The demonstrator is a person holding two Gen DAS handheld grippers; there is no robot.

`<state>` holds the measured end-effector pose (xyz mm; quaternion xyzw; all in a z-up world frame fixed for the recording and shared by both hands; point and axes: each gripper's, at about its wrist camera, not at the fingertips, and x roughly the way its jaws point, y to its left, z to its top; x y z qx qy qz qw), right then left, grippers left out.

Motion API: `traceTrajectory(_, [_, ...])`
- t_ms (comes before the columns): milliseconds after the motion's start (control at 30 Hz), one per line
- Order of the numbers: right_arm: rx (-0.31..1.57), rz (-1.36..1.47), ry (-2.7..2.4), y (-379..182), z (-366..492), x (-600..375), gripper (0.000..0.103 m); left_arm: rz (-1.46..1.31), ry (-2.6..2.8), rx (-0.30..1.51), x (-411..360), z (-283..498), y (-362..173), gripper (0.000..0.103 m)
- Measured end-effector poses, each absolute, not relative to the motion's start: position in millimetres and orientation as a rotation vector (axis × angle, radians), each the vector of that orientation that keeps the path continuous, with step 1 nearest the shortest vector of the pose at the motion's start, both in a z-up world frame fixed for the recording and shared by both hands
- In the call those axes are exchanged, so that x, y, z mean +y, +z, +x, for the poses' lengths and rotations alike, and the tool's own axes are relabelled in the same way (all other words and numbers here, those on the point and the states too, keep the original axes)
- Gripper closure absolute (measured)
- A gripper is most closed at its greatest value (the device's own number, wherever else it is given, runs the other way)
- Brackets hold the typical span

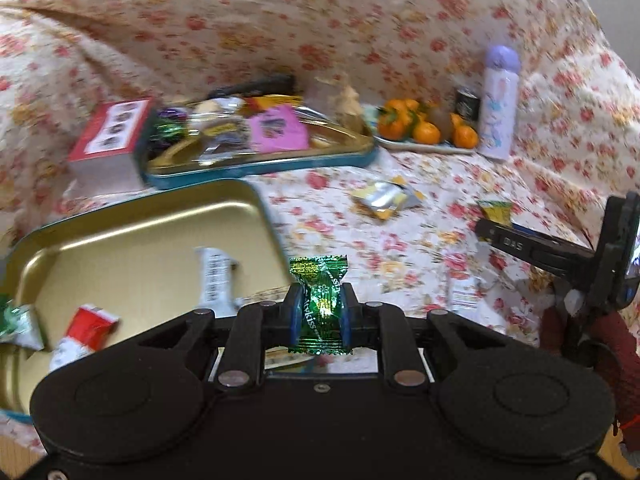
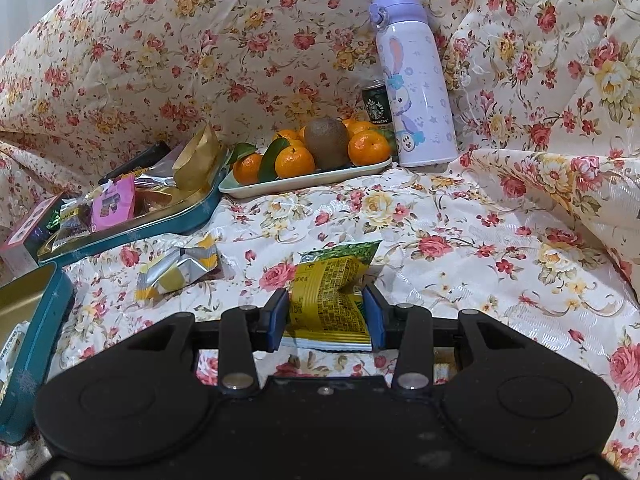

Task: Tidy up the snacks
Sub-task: 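Carry green candy toward tray with left tool while right tool carries yellow packet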

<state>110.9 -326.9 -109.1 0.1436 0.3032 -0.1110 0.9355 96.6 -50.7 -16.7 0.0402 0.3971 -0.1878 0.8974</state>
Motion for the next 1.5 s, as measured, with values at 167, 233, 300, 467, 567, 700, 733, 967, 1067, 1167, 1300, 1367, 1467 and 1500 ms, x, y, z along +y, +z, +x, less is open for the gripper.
traceTrajectory(167, [0.629, 0.26, -0.235, -108.6, 113.6, -323.2, 0.061, 0.037, -0.334, 0.81, -14.8, 95.9, -7.6, 0.078])
traceTrajectory(233, [0.633, 0.241, -0.24, -108.3, 114.7, -321.0, 0.061, 0.021, -0.313, 0.807, -0.8, 95.2, -5.4, 0.078])
traceTrajectory(300, [0.638, 0.222, -0.246, -108.2, 116.0, -318.8, 0.061, 0.013, -0.289, 0.808, 10.5, 94.4, -4.1, 0.078])
traceTrajectory(467, [0.651, 0.177, -0.255, -108.0, 118.3, -314.4, 0.061, -0.023, -0.22, 0.822, 29.1, 92.2, -4.3, 0.078])
traceTrajectory(567, [0.657, 0.152, -0.259, -107.7, 119.2, -311.9, 0.061, -0.028, -0.186, 0.827, 32.2, 89.7, -3.9, 0.078])
traceTrajectory(700, [0.667, 0.111, -0.271, -107.2, 121.2, -307.1, 0.061, -0.023, -0.161, 0.82, 31.7, 81.7, -1.5, 0.078])
traceTrajectory(733, [0.669, 0.106, -0.273, -107.0, 121.6, -306.4, 0.062, -0.024, -0.16, 0.824, 31.2, 79.7, -0.8, 0.078])
traceTrajectory(967, [0.712, 0.077, -0.3, -94.3, 115.5, -293.1, 0.064, -0.001, -0.133, 0.848, 26.6, 67.6, 1.1, 0.078])
traceTrajectory(1067, [0.7, 0.103, -0.295, -83.2, 100.6, -289.5, 0.064, 0.013, -0.122, 0.866, 23.7, 64.7, -0.6, 0.078])
traceTrajectory(1167, [0.679, 0.132, -0.283, -72.9, 81.6, -287.2, 0.064, 0.013, -0.121, 0.882, 21.5, 61.8, -3.6, 0.078])
traceTrajectory(1300, [0.641, 0.183, -0.252, -57.3, 53.7, -284.8, 0.064, 0.017, -0.121, 0.898, 16.5, 57.6, -6.7, 0.078])
traceTrajectory(1367, [0.632, 0.206, -0.229, -50.3, 38.7, -281.3, 0.064, 0.019, -0.121, 0.904, 13.8, 55.4, -8.5, 0.078])
traceTrajectory(1467, [0.619, 0.228, -0.191, -41.9, 16.9, -274.6, 0.064, 0.024, -0.128, 0.913, 10.0, 50.6, -11.4, 0.078])
traceTrajectory(1500, [0.616, 0.232, -0.177, -39.7, 11.5, -272.0, 0.064, 0.026, -0.13, 0.917, 8.8, 48.7, -12.6, 0.078])
